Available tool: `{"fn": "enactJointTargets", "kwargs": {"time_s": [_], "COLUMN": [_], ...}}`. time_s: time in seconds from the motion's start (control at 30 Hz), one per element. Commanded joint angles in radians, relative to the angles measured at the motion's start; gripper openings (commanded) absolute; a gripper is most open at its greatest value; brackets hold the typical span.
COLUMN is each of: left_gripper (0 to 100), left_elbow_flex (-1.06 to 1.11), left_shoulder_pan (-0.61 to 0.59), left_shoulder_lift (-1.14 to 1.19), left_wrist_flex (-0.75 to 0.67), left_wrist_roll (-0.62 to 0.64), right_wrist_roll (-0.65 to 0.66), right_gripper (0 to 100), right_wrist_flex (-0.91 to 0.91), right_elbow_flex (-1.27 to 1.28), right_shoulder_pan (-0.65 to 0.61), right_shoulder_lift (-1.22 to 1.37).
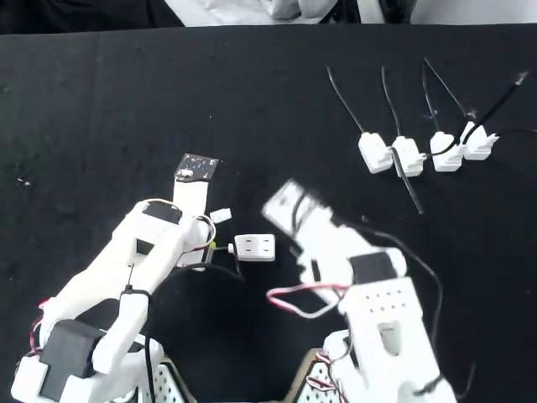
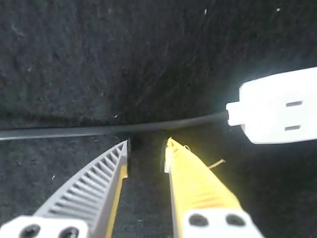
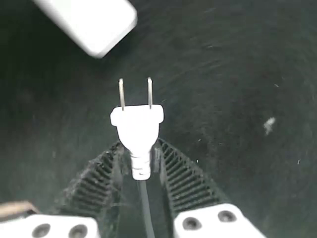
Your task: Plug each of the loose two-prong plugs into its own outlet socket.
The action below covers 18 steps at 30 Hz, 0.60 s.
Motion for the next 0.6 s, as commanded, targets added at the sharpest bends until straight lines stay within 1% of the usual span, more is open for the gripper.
{"fn": "enactJointTargets", "kwargs": {"time_s": [0.0,0.07,0.2,0.23,0.37,0.4,0.47,0.57], "left_gripper": [13,13,13,13,13,13,13,13], "left_elbow_flex": [-0.058,-0.058,-0.054,-0.054,-0.056,-0.056,-0.056,-0.054], "left_shoulder_pan": [-0.012,-0.012,-0.012,-0.012,-0.012,-0.012,-0.012,-0.012], "left_shoulder_lift": [-0.002,-0.002,-0.002,-0.002,-0.002,-0.002,-0.002,-0.002], "left_wrist_flex": [0.005,0.005,0.005,0.005,0.005,0.005,0.005,0.005], "left_wrist_roll": [-0.002,-0.002,-0.002,-0.002,-0.002,-0.002,-0.002,-0.002], "right_wrist_roll": [0.221,0.275,0.288,0.288,0.288,0.288,0.292,0.356], "right_gripper": [1.1,1.1,1.6,3.4,19.4,21.4,19.7,14.9], "right_wrist_flex": [0.038,0.031,0.038,0.040,0.037,0.035,0.032,0.055], "right_elbow_flex": [0.064,0.114,0.208,0.226,0.262,0.262,0.260,0.266], "right_shoulder_pan": [-0.011,-0.011,-0.009,-0.008,-0.005,-0.005,-0.005,-0.002], "right_shoulder_lift": [-0.134,-0.199,-0.297,-0.312,-0.334,-0.334,-0.334,-0.332]}}
